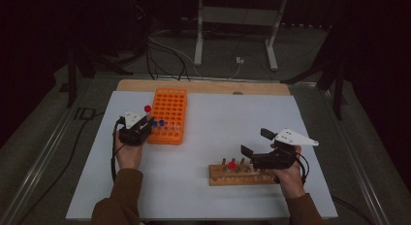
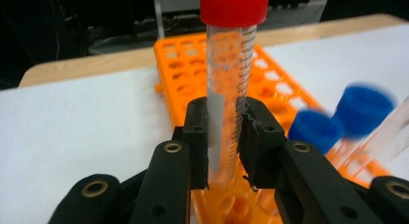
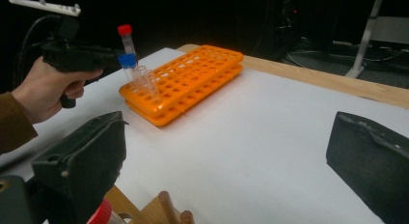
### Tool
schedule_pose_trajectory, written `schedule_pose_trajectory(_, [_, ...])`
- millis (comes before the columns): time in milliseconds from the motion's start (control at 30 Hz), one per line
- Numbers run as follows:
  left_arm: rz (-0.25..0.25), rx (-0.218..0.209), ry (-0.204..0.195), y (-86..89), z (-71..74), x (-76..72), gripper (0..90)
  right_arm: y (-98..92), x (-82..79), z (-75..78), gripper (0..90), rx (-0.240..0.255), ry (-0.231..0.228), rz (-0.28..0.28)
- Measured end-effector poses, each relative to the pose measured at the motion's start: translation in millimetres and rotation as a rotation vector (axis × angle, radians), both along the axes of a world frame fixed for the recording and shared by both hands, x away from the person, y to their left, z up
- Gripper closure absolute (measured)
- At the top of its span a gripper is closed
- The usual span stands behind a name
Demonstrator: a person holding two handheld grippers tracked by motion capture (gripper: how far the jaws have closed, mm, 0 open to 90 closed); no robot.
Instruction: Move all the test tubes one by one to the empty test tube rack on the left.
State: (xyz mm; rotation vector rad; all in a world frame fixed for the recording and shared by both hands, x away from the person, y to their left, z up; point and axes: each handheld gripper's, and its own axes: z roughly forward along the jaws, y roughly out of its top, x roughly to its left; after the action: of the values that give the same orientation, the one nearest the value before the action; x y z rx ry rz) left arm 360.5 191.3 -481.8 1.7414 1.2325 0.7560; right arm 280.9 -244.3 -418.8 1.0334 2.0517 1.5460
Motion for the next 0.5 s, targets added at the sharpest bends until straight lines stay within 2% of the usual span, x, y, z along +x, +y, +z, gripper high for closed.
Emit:
schedule_pose_trajectory(100, [-0.005, 0.01, 0.029, 0.0, -7.3, -0.7, 75.3, 0.5, -0.2, 0.0, 0.6, -0.001, 0.001, 0.002])
schedule_pose_trajectory(333, [-0.015, 0.064, 0.078, -3.5, -16.0, 1.7, 75.5, 3.1, -0.1, -1.5, 0.6, -0.006, 0.005, 0.016])
schedule_pose_trajectory(500, [-0.011, 0.056, 0.087, -2.5, -15.2, 2.3, 74.8, 3.5, -0.5, -2.0, 0.6, -0.007, 0.008, 0.02])
